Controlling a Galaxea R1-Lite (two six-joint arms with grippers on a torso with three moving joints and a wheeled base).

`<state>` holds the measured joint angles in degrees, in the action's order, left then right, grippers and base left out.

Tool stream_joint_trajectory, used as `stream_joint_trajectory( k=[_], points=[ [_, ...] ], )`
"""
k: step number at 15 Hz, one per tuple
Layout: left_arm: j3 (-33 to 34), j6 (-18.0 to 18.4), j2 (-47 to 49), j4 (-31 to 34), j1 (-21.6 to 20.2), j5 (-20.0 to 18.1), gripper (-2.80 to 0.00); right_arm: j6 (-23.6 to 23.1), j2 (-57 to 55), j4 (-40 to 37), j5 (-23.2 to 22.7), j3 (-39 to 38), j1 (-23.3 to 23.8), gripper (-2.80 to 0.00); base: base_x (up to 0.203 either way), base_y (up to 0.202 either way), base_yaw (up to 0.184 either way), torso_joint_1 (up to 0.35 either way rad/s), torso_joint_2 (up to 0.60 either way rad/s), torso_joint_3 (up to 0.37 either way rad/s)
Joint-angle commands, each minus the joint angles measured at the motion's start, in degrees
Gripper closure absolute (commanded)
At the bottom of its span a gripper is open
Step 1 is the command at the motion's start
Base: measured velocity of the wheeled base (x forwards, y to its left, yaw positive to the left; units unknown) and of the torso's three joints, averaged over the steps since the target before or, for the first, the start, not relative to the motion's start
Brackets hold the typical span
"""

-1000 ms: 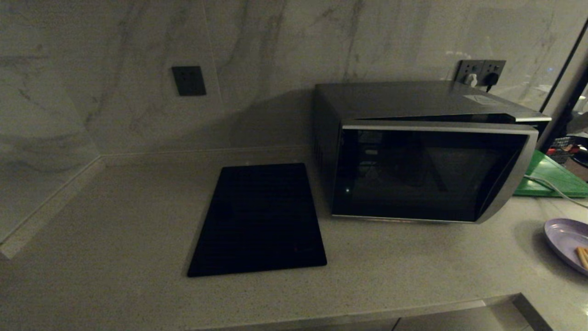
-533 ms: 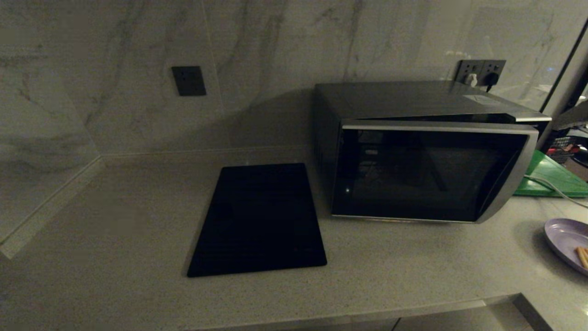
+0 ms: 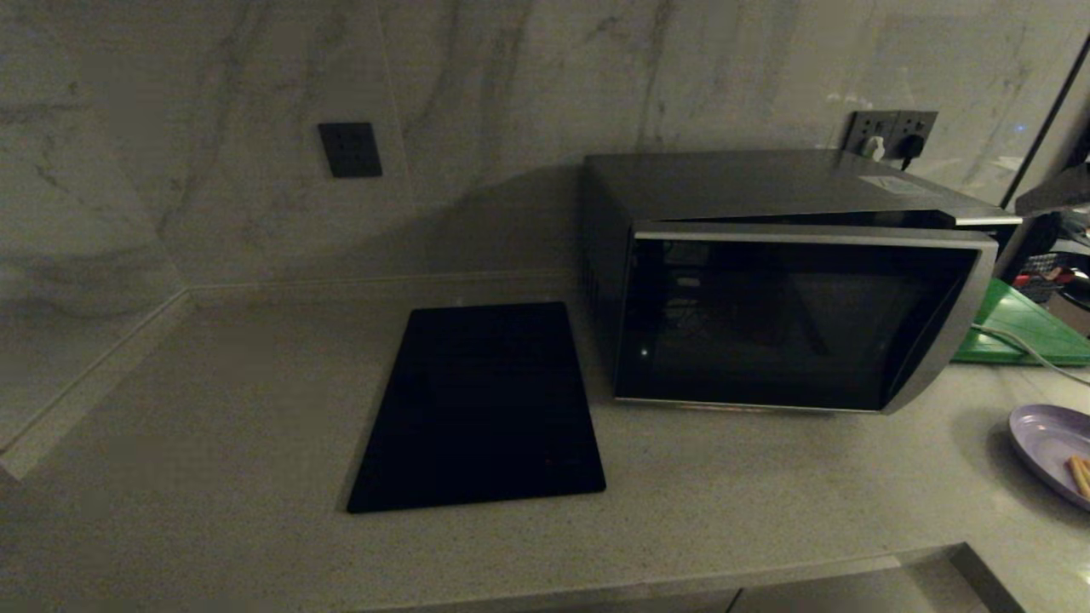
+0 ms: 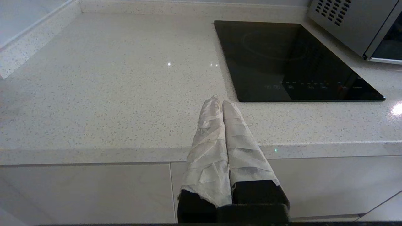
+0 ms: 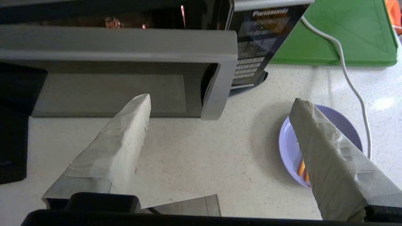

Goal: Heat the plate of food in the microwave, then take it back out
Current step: Open the microwave oven

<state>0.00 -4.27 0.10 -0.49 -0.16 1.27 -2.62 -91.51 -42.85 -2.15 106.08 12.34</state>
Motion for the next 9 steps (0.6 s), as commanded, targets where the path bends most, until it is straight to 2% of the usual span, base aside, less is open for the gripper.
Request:
stream_joint_trajectory(
  k=[1, 6, 8, 9],
  points=[
    [0.0, 0.0, 0.0, 0.0, 0.0, 0.1, 0.00, -0.2, -1.0, -0.2, -0.1, 0.2, 0.2, 0.00, 0.000, 0.000, 0.000, 0.000, 0.00, 0.000],
    [0.0, 0.0, 0.0, 0.0, 0.0, 0.1, 0.00, -2.7, -3.1, -0.7, -0.9, 0.4, -0.1, 0.00, 0.000, 0.000, 0.000, 0.000, 0.00, 0.000],
    [0.0, 0.0, 0.0, 0.0, 0.0, 0.1, 0.00, -1.7, -5.2, -0.5, -3.2, 2.3, -0.3, 0.00, 0.000, 0.000, 0.000, 0.000, 0.00, 0.000],
    [0.0, 0.0, 0.0, 0.0, 0.0, 0.1, 0.00, 0.4, -6.6, -0.5, -3.9, 3.7, -0.6, 0.00, 0.000, 0.000, 0.000, 0.000, 0.00, 0.000]
  ],
)
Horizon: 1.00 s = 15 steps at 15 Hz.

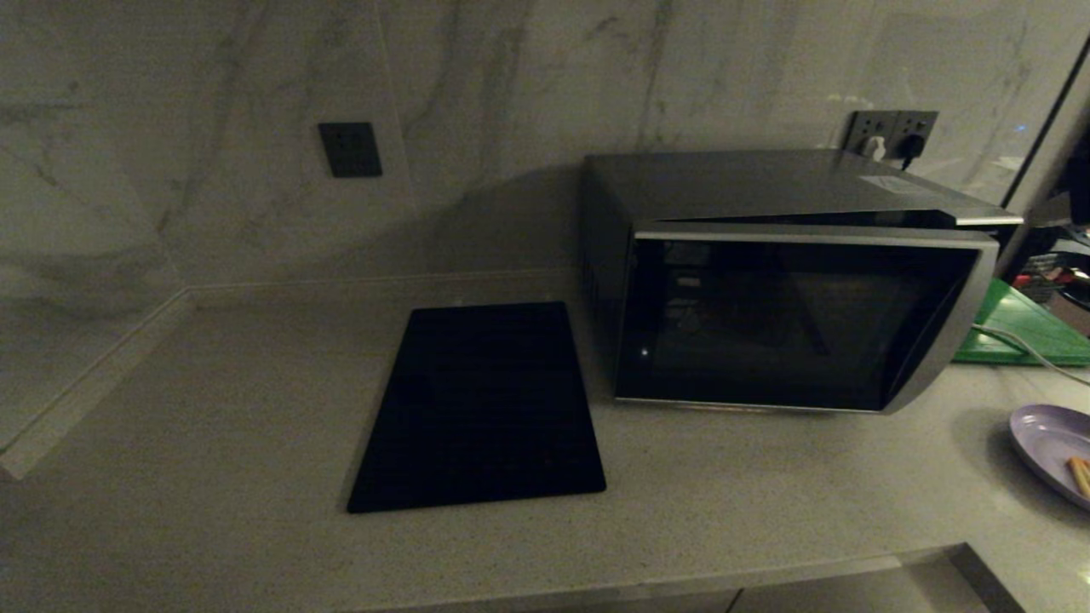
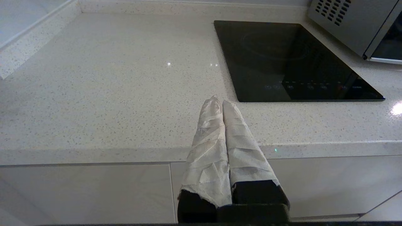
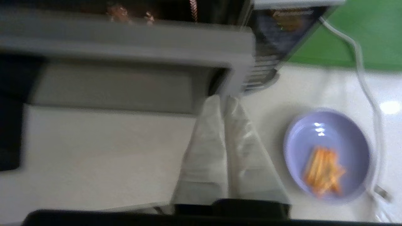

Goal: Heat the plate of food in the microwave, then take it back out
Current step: Open the microwave oven

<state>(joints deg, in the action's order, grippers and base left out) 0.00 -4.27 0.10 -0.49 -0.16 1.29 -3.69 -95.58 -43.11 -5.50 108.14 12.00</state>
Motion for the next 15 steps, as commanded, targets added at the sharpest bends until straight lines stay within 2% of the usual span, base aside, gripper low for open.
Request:
stream_joint_trajectory(
  k=[1, 6, 15],
  points=[
    [0.0, 0.0, 0.0, 0.0, 0.0, 0.0, 0.00, 3.5, -4.0, -0.1, -0.8, 3.0, -0.6, 0.00, 0.000, 0.000, 0.000, 0.000, 0.00, 0.000],
    [0.0, 0.0, 0.0, 0.0, 0.0, 0.0, 0.00, 6.4, -9.1, 4.7, -1.2, 5.0, -1.3, 0.00, 0.000, 0.000, 0.000, 0.000, 0.00, 0.000],
    [0.0, 0.0, 0.0, 0.0, 0.0, 0.0, 0.00, 6.5, -13.8, 7.8, -1.3, 5.9, -1.2, 0.00, 0.000, 0.000, 0.000, 0.000, 0.00, 0.000]
  ],
)
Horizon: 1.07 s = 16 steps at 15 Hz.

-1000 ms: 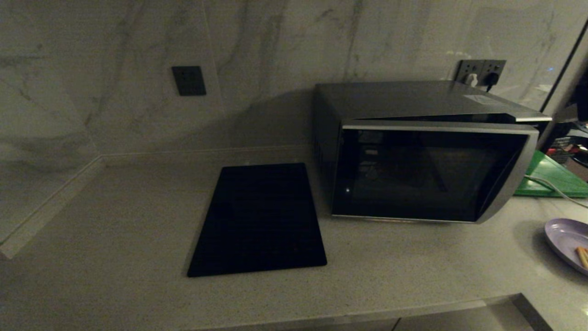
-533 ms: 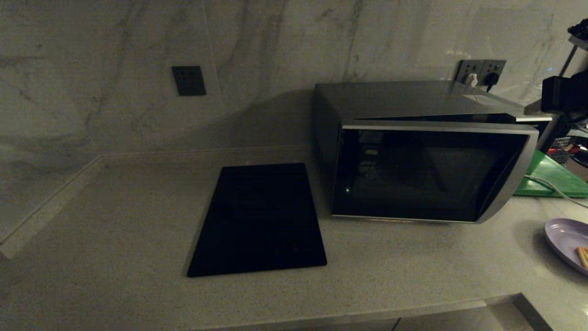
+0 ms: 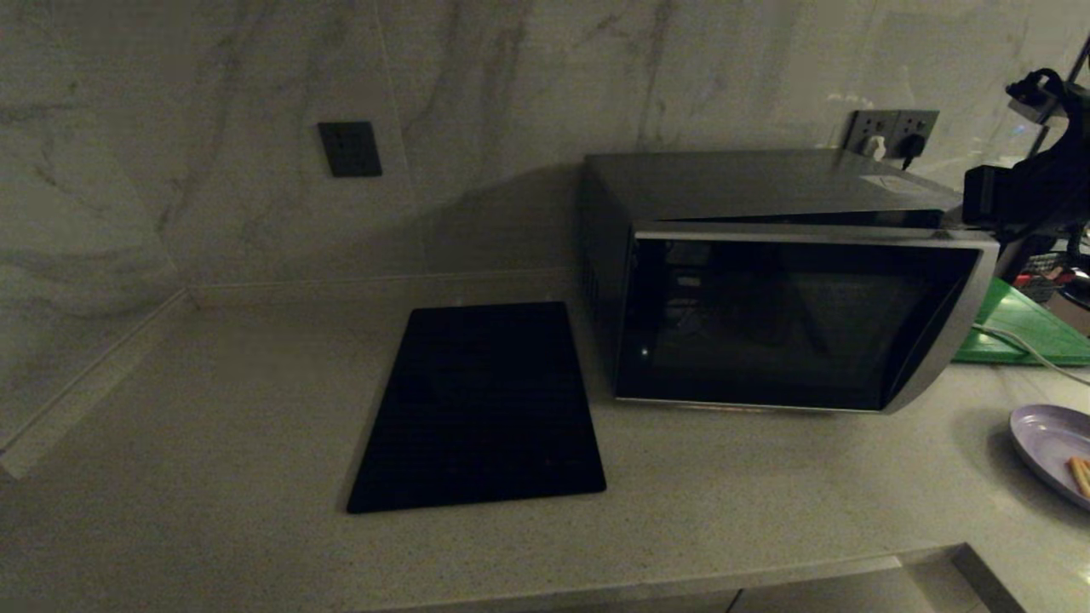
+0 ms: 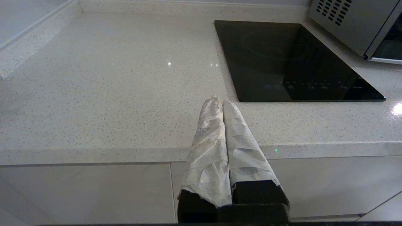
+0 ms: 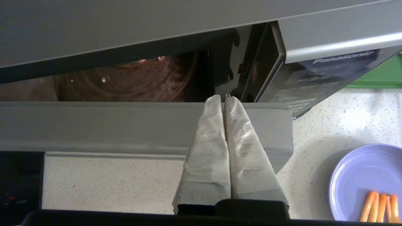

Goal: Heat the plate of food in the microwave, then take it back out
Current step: Open the microwave oven

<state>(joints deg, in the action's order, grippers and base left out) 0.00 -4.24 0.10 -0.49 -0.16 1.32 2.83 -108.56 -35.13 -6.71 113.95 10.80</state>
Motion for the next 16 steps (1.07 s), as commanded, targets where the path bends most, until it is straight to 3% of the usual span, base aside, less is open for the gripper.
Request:
stream_joint_trajectory(
  k=[1, 9, 16],
  points=[
    [0.0, -0.1, 0.0, 0.0, 0.0, 0.0, 0.00, 0.0, -1.1, -0.2, -0.1, 0.0, 0.0, 0.00, 0.000, 0.000, 0.000, 0.000, 0.00, 0.000],
    [0.0, -0.1, 0.0, 0.0, 0.0, 0.0, 0.00, 0.0, -0.1, -1.8, -1.5, 0.0, 0.0, 0.00, 0.000, 0.000, 0.000, 0.000, 0.00, 0.000],
    [0.0, -0.1, 0.0, 0.0, 0.0, 0.0, 0.00, -0.2, 5.9, -15.7, -6.7, -1.1, -0.1, 0.00, 0.000, 0.000, 0.000, 0.000, 0.00, 0.000]
  ],
)
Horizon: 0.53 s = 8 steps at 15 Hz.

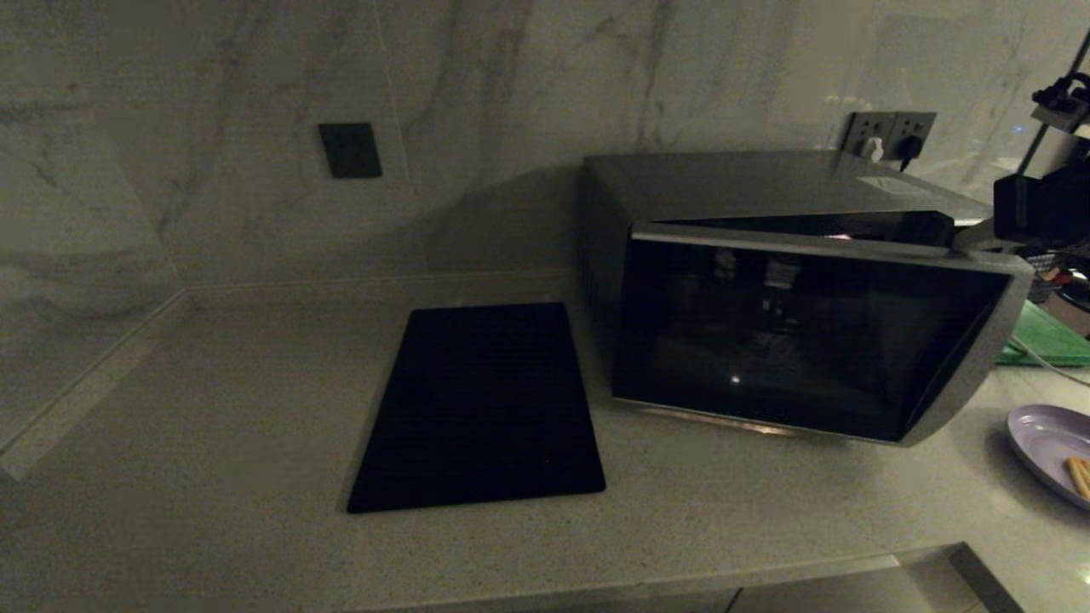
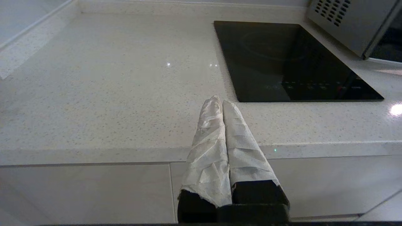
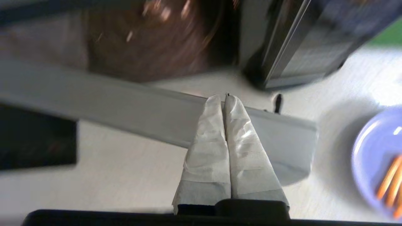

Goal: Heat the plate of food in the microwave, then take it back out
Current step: Open the microwave oven

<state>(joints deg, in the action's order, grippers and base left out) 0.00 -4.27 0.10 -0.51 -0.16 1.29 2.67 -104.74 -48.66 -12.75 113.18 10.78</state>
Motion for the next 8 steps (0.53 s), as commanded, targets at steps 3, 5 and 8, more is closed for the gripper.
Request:
stream_joint_trajectory(
  k=[3, 5, 8],
  points=[
    [0.0, 0.0, 0.0, 0.0, 0.0, 0.0, 0.00, -0.3, 5.5, -7.6, -4.4, -0.9, -0.1, 0.00, 0.000, 0.000, 0.000, 0.000, 0.00, 0.000],
    [0.0, 0.0, 0.0, 0.0, 0.0, 0.0, 0.00, -0.4, 7.4, -9.3, -6.0, -0.9, -0.4, 0.00, 0.000, 0.000, 0.000, 0.000, 0.00, 0.000],
    [0.0, 0.0, 0.0, 0.1, 0.0, 0.0, 0.00, -0.1, 9.9, -9.4, -6.0, -1.2, -0.4, 0.00, 0.000, 0.000, 0.000, 0.000, 0.00, 0.000]
  ],
)
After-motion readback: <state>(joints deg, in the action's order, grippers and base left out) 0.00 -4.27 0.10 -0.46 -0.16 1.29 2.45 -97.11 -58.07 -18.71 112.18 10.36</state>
